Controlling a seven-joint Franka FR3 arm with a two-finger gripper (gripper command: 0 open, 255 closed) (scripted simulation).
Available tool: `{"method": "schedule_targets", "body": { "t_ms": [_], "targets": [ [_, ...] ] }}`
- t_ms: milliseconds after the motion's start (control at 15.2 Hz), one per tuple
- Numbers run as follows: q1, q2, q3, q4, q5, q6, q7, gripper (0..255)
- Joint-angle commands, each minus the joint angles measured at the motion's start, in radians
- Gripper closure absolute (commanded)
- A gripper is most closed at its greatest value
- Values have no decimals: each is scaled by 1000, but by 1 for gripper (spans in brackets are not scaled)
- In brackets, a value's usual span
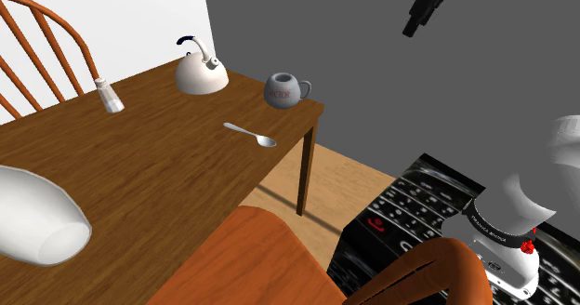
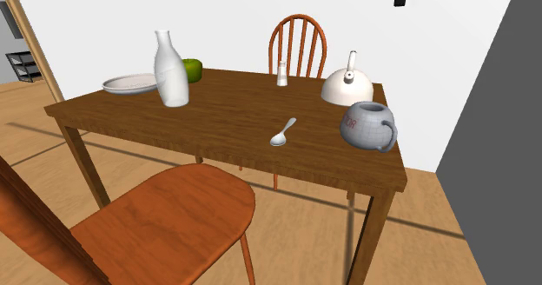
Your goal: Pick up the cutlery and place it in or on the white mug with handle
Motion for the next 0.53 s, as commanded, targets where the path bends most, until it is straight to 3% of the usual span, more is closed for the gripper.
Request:
{"method": "schedule_targets", "body": {
  "t_ms": [0, 462],
  "targets": [
    [0, 0, 0, 0, 0, 0, 0, 0],
    [25, 132, 87, -54, 62, 190, 110, 0]
  ]
}}
